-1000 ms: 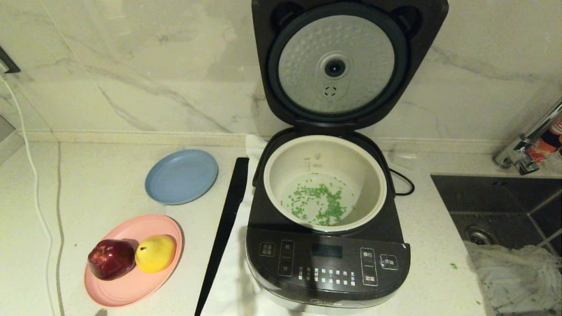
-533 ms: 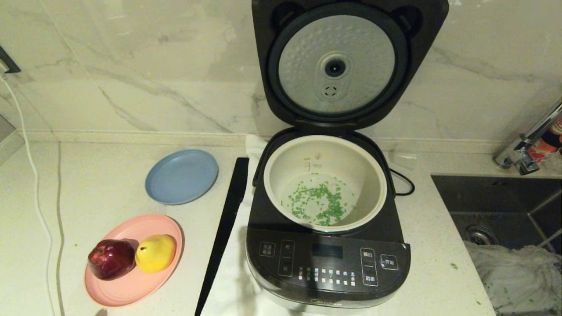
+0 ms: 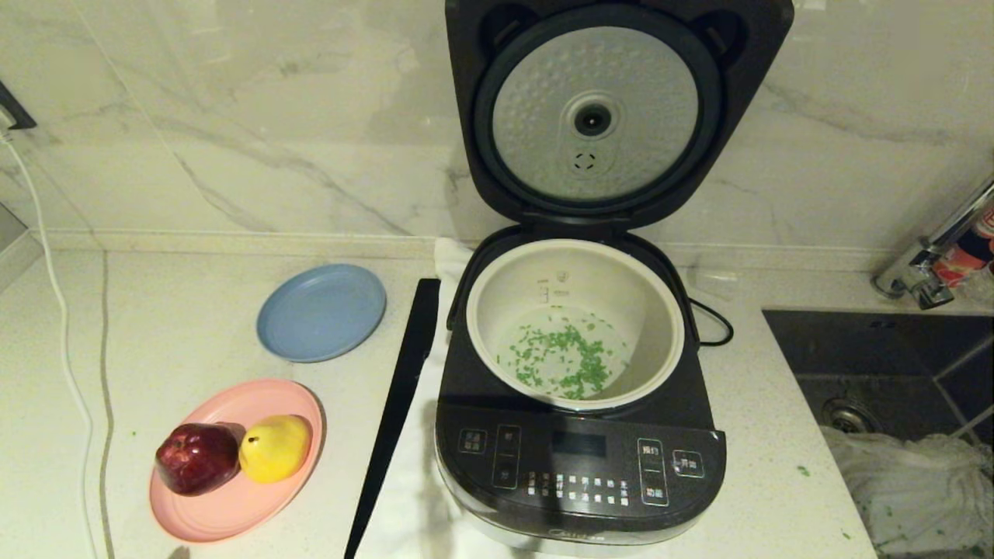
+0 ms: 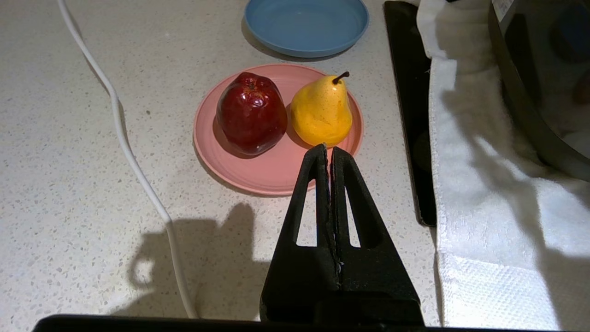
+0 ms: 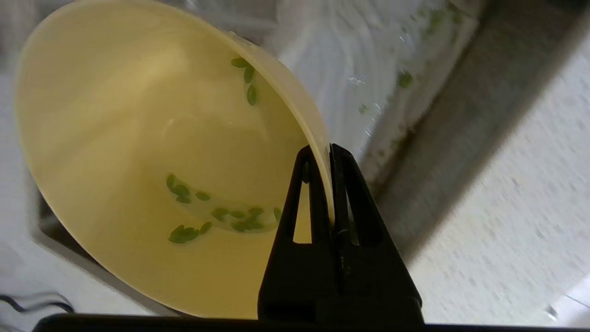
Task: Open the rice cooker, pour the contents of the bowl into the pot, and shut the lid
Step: Fill a bowl with water from the tap
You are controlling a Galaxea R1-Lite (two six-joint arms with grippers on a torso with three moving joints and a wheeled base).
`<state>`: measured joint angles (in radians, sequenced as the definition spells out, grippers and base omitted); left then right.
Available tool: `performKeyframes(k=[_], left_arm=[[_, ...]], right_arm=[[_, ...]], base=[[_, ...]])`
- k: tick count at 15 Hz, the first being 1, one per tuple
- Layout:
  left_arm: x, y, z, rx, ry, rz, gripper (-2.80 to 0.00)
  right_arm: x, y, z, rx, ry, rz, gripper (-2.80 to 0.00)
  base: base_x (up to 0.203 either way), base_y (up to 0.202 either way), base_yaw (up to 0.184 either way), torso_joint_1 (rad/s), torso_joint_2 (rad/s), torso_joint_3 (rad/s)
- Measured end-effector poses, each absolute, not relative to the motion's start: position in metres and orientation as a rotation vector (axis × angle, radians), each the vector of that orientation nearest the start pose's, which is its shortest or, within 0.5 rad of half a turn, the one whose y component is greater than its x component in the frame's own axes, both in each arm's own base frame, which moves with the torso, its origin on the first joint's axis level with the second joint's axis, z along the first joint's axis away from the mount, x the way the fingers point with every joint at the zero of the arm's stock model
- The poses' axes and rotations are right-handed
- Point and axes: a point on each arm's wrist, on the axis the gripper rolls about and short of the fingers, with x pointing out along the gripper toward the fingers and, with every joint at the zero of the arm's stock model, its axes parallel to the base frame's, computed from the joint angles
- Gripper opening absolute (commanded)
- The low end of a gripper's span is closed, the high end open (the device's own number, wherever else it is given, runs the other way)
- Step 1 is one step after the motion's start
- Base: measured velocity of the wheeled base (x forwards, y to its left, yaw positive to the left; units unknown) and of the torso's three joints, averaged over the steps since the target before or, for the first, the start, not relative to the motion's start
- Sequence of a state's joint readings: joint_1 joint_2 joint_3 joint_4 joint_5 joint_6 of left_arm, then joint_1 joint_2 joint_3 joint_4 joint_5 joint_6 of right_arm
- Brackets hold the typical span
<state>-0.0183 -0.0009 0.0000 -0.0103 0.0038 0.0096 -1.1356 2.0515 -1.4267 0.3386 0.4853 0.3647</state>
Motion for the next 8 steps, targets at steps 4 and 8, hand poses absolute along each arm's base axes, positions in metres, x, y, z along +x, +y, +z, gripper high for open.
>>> performKeyframes(k=[4,8], left_arm=[[-0.023,0.001,0.077,0.009,-0.011,-0.014,-2.80],[-0.023,0.001,0.077,0.009,-0.011,-0.014,-2.80]], right_arm=[[0.189,-0.344,0.145,1.030,0.568,-0.701,-2.80],[0.201,-0.347,0.146,1.033,0.557,-0.692,-2.80]], base=[[0.000,0.000,0.000,0.000,0.00,0.000],[0.000,0.000,0.000,0.000,0.00,0.000]])
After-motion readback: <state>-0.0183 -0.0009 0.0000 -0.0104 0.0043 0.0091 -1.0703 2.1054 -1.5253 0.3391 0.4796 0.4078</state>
